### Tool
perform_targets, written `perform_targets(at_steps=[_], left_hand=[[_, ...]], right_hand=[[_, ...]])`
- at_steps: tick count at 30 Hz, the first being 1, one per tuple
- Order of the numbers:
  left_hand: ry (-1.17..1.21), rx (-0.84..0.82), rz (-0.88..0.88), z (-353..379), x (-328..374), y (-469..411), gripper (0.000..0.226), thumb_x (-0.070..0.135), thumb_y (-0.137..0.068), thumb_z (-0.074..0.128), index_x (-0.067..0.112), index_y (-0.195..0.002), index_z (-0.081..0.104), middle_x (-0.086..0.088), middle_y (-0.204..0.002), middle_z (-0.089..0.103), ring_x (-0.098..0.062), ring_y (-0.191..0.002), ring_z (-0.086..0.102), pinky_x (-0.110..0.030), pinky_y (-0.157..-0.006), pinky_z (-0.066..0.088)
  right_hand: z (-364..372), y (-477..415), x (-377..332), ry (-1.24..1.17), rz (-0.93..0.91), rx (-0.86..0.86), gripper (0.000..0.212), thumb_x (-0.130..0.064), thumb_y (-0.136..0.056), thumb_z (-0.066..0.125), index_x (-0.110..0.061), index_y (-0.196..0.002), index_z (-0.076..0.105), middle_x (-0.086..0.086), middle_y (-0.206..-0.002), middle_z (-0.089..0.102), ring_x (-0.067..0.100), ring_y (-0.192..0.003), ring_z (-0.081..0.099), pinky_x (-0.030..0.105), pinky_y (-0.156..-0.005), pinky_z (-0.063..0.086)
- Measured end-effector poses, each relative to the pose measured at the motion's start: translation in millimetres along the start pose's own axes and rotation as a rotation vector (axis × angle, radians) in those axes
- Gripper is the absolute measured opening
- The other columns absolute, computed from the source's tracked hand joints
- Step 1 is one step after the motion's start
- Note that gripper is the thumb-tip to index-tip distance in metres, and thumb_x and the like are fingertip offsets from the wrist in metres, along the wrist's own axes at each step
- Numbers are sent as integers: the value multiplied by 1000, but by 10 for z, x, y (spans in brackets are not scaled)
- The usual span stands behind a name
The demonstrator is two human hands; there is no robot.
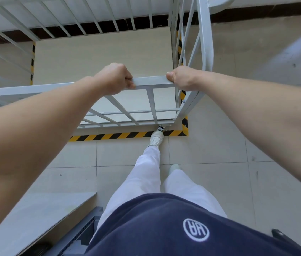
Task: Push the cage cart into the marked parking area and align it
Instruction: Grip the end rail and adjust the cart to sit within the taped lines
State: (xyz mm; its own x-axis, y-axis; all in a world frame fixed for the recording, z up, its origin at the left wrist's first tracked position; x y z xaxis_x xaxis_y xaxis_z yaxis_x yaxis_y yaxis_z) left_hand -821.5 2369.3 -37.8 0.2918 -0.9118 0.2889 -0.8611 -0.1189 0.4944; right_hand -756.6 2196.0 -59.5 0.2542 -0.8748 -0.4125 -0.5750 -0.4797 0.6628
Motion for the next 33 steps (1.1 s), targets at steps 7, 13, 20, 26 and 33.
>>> perform_targets(at_steps=[7, 13, 20, 26, 33], left_hand=[[6, 36, -13, 18, -18, 11, 21, 23, -88, 60, 3, -84, 66, -14, -73, 47, -28, -69, 39, -29, -62, 33], [22, 32, -15, 36, 3, -11, 18, 23, -87, 61, 8, -78, 62, -9, -66, 45, -28, -70, 40, -28, -55, 31], [34, 41, -30, 55, -20, 14, 17, 22, -87, 62, 15, -73, 57, -8, -67, 44, -28, -72, 40, -28, -63, 31], [32, 47, -25, 49, -13, 15, 15, 22, -88, 61, 15, -76, 57, -11, -74, 47, -28, -74, 40, -28, -64, 31], [8, -7, -74, 53, 25, 32, 23, 25, -92, 55, 2, -88, 60, -11, -74, 50, -31, -80, 46, -31, -64, 35]], right_hand=[[17, -5, 9, 45, -36, -8, 38, -25, -105, 20, -7, -122, 49, 11, -111, 48, 30, -117, 48, 31, -96, 35], [5, -45, 83, -15, -2, 25, 32, -25, -105, 21, -28, -84, 45, -7, -79, 39, 17, -97, 36, 27, -86, 31], [54, -48, 72, -22, -11, 41, 31, -27, -105, 20, -16, -116, 47, 6, -103, 42, 20, -95, 40, 27, -84, 31], [15, -93, 116, -98, 3, 100, 17, -23, -105, 18, -23, -97, 34, -8, -74, 34, 19, -95, 38, 26, -83, 30], [-80, -34, 14, -98, -68, 198, 43, -36, -100, 36, -15, -63, 40, -1, -66, 38, 21, -71, 42, 29, -67, 33]])
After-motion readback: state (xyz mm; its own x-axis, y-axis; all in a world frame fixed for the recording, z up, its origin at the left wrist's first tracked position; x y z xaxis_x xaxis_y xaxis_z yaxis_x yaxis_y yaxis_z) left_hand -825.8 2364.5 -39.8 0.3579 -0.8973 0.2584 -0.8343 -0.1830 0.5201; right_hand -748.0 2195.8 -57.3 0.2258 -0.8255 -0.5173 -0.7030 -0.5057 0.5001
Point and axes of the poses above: each hand's wrist, its own y-axis away from the middle knuckle, its own z-axis out of the palm, x = y × z, the point moved 6 cm from there along -y, towards the middle knuckle
